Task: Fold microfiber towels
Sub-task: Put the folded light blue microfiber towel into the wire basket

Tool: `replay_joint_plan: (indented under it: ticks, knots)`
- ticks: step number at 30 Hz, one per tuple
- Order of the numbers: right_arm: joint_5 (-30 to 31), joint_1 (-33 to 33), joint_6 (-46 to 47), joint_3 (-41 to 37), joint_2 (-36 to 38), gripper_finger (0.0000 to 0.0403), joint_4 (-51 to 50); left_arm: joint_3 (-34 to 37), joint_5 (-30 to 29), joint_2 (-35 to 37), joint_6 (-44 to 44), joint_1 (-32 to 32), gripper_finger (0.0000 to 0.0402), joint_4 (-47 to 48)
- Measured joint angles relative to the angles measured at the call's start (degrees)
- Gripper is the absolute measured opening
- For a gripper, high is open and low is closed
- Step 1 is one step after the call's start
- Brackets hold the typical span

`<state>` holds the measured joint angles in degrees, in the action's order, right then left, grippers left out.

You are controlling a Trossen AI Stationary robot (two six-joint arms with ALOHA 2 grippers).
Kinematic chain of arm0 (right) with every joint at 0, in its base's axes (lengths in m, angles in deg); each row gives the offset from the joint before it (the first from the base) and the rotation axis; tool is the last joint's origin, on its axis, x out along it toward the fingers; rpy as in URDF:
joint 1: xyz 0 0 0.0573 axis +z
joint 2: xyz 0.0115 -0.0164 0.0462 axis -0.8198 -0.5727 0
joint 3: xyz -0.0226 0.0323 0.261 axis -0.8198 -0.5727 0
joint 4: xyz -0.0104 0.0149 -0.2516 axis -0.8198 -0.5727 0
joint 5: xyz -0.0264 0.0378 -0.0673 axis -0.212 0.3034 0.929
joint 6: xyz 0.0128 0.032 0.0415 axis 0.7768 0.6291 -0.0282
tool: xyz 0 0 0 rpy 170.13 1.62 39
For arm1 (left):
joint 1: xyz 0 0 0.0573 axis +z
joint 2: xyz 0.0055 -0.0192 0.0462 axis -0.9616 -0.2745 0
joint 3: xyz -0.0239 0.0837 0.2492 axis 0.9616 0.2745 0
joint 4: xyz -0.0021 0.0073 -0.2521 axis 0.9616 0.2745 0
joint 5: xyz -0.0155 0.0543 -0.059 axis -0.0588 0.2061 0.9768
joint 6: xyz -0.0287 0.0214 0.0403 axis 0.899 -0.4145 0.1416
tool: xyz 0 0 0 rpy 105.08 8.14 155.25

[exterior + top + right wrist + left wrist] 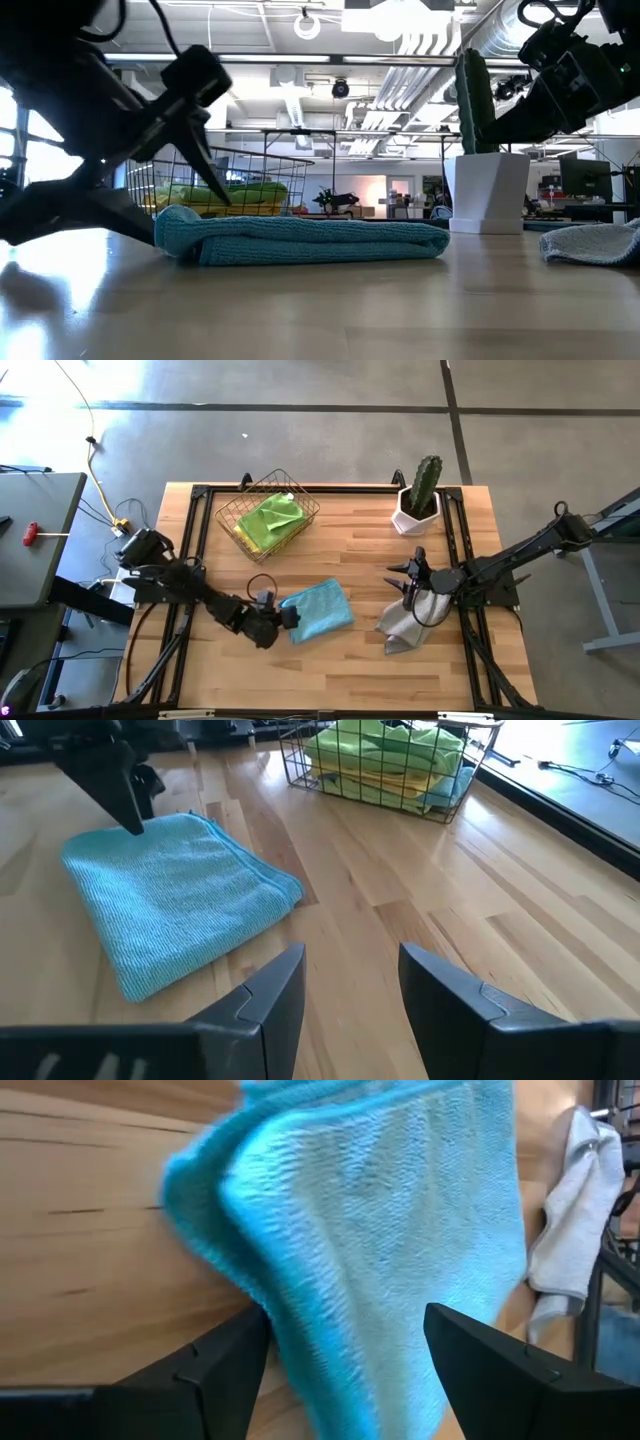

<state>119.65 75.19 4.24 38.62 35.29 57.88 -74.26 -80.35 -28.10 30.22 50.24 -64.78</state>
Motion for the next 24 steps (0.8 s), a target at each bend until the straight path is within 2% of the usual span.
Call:
replay_joint_plan:
  ticks: [9,12,16,24]
  knots:
    - [0.00,0.01,-0.01,0.00,0.00,0.0154,-0.11,-2.22,6.02,-4.10,-11.97,7.04,0.0257,-6.49]
    - [0.00,-0.01,0.00,0.02,0.00,0.0154,-0.11,-2.27,6.80,-5.52,-14.73,8.61,0.0243,-9.37]
    - [0.00,0.01,0.01,0.00,0.00,0.0154,-0.14,-2.31,7.36,-7.05,-16.92,9.92,0.0191,-11.70]
    - [0.00,0.01,0.01,0.02,0.00,0.0154,-0.44,-2.47,9.29,-7.37,-21.97,10.86,0.0036,-12.49]
